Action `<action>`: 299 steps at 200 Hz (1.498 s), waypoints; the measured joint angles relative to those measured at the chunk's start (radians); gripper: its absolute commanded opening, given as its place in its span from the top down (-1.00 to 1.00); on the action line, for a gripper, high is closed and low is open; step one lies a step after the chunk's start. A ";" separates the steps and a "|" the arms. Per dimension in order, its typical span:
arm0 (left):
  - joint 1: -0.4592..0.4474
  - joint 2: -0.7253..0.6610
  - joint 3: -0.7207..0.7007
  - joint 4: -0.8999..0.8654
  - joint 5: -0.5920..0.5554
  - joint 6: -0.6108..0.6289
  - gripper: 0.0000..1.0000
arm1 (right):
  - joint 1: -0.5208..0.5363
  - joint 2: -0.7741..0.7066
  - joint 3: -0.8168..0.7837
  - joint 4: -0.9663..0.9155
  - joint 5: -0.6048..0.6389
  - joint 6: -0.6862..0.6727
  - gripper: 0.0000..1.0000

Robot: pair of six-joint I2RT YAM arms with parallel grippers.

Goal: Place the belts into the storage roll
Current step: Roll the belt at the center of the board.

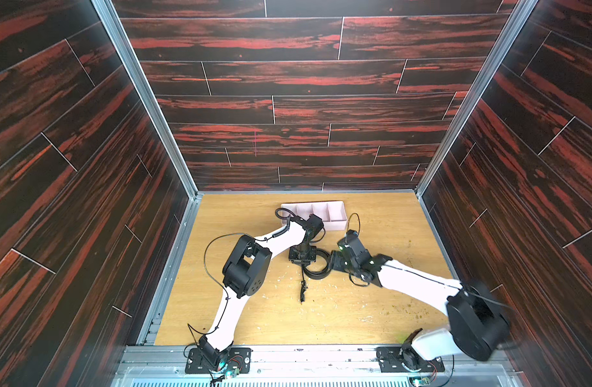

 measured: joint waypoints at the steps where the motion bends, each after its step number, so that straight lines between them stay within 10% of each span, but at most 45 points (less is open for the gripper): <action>1: 0.000 0.000 0.000 -0.001 0.000 0.000 1.00 | 0.001 -0.002 -0.002 0.000 -0.002 -0.002 -0.41; 69: 0.006 0.001 0.027 -0.027 -0.017 -0.021 1.00 | 0.269 -0.079 -0.099 0.036 -0.033 -0.136 -0.40; 150: 0.010 0.020 0.029 -0.026 -0.016 -0.033 0.98 | 0.457 0.174 -0.054 0.184 0.106 -0.163 -0.28; 220: 0.011 0.020 0.024 -0.018 -0.014 -0.032 0.93 | 0.461 0.245 -0.058 0.288 0.161 -0.156 0.80; 299: -0.003 0.020 0.023 -0.021 0.029 -0.016 0.93 | 0.456 0.070 -0.236 0.351 0.244 -0.137 1.00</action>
